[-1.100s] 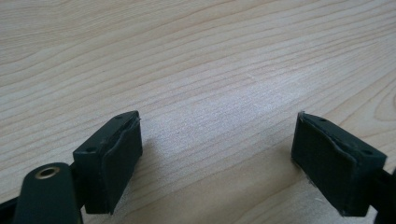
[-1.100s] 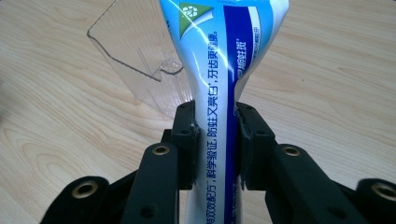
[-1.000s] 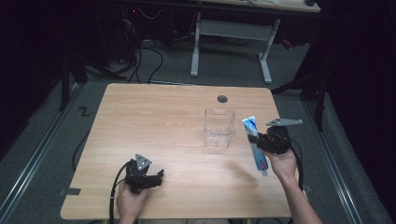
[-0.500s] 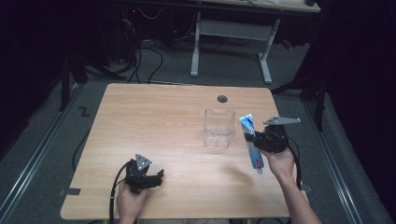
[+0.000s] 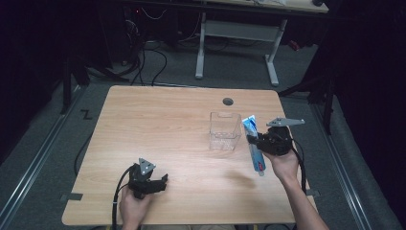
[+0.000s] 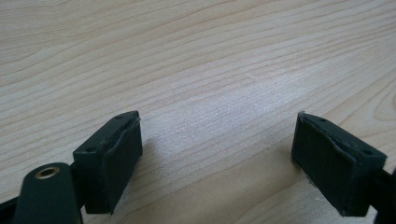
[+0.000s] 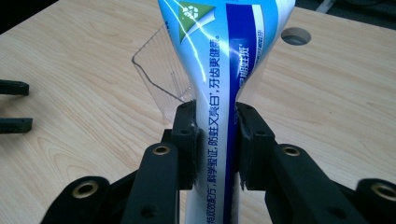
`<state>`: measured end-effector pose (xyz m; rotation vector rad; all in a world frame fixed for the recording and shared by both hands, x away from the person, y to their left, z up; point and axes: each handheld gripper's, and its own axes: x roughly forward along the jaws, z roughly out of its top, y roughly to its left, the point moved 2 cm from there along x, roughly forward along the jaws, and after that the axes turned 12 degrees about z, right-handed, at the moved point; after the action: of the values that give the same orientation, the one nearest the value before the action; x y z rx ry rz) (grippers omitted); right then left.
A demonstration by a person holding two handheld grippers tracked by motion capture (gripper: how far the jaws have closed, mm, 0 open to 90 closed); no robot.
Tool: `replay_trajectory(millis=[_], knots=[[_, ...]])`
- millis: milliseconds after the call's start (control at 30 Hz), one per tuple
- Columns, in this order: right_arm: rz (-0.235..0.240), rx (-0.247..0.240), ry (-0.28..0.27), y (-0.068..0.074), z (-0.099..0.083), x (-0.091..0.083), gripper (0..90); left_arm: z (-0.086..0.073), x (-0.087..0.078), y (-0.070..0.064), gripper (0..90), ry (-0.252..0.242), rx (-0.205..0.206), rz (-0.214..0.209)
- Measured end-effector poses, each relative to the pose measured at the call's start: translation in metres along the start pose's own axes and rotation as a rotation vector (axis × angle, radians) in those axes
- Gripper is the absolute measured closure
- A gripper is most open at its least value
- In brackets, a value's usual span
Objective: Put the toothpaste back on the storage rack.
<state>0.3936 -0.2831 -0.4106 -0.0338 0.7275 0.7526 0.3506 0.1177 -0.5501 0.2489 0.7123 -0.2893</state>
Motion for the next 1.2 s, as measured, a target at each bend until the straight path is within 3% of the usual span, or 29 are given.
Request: replay_trajectory(millis=[867, 1200], knots=[[0.060, -0.077, -0.058, 0.023, 0.049, 0.004, 71.8, 0.000, 0.000, 0.000, 16.6, 0.000, 0.001, -0.001], [0.073, -0.105, -0.085, 0.030, 0.085, 0.017, 71.9, 0.000, 0.000, 0.000, 16.6, -0.001, 0.000, -0.001]])
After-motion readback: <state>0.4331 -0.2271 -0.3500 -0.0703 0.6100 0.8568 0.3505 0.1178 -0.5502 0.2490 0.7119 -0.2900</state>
